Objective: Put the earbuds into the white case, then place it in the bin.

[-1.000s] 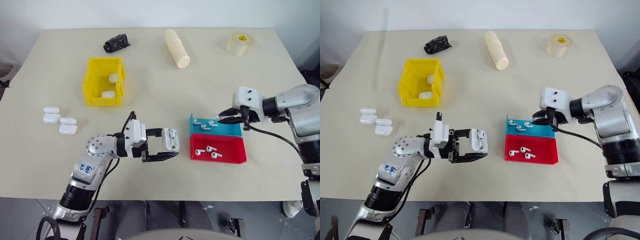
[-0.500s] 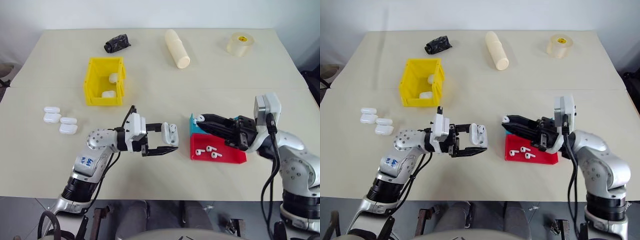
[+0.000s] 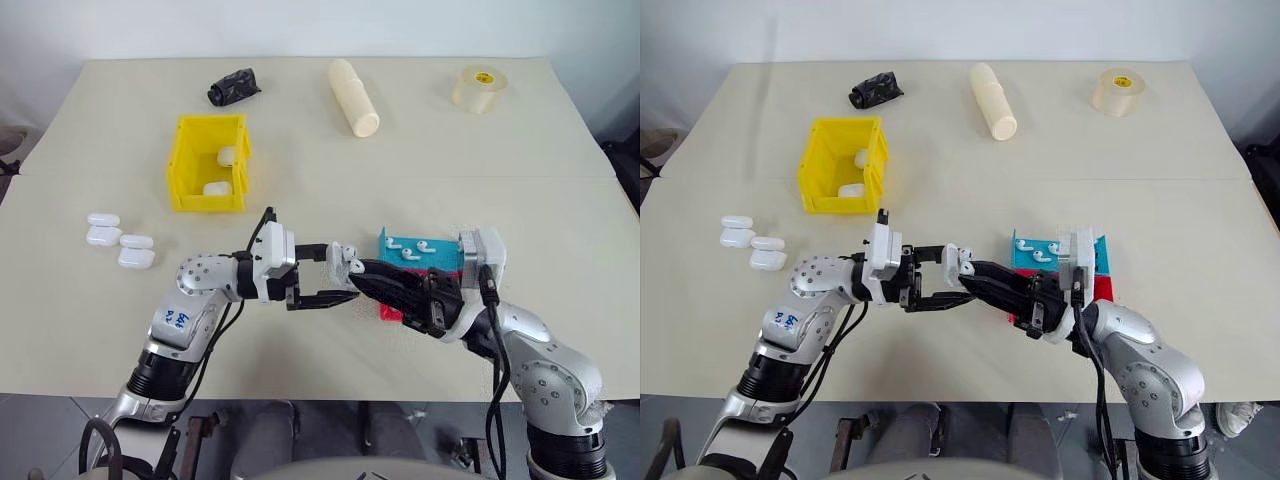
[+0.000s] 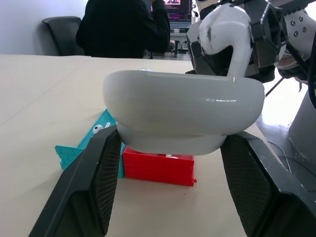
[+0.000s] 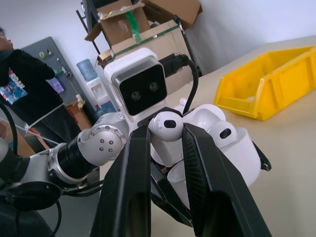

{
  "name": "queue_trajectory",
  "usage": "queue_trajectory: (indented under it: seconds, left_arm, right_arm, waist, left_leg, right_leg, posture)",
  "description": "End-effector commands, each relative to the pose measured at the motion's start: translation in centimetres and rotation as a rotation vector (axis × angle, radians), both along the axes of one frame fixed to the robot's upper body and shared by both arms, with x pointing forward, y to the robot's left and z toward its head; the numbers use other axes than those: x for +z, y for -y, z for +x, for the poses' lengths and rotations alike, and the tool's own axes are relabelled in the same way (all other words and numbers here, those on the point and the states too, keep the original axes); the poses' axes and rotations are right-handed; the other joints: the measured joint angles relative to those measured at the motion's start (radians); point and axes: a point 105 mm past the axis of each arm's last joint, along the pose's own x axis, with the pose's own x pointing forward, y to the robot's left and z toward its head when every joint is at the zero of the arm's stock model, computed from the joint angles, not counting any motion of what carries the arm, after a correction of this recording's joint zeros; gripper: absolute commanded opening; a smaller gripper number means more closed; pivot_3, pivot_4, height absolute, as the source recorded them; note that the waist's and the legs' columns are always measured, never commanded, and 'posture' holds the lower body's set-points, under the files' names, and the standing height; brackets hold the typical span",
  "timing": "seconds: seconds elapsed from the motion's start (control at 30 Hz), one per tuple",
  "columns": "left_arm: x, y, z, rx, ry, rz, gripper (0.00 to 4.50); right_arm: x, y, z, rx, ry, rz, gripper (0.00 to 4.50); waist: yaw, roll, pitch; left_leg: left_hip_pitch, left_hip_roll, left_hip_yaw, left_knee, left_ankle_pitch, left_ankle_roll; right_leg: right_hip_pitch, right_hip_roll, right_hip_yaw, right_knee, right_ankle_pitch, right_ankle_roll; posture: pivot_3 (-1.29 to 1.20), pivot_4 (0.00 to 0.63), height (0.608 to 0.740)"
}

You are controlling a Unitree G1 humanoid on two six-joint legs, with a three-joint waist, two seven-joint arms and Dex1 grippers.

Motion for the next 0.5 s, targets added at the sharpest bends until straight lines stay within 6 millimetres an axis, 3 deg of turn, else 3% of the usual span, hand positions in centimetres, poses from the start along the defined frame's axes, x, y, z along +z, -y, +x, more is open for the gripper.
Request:
queue_trajectory:
  seconds: [0.03, 0.5]
  left_arm:
    - [0.8, 0.3, -0.4, -0.024, 0.024, -0.016, 2.71]
    - [0.9, 0.2, -0.5, -0.031, 0.038, 0.016, 2.71]
  right_arm:
    - [0.0, -0.3, -0.3, 0.010, 0.027, -0.012, 0.54]
    - [-1.4, 0.5, 0.6, -0.033, 0.021, -0.085, 0.54]
  waist:
    - [0.000, 0.000, 0.000]
    - [0.000, 0.000, 0.000]
  left_leg:
    - [0.000, 0.000, 0.000, 0.000, 0.000, 0.000]
    - [0.000, 0.000, 0.000, 0.000, 0.000, 0.000]
  right_leg:
    - [0.000, 0.000, 0.000, 0.000, 0.000, 0.000]
    - [0.000, 0.000, 0.000, 0.000, 0.000, 0.000]
  posture:
    - [0.00, 0.150, 0.740]
    - [0.00, 0.150, 0.740]
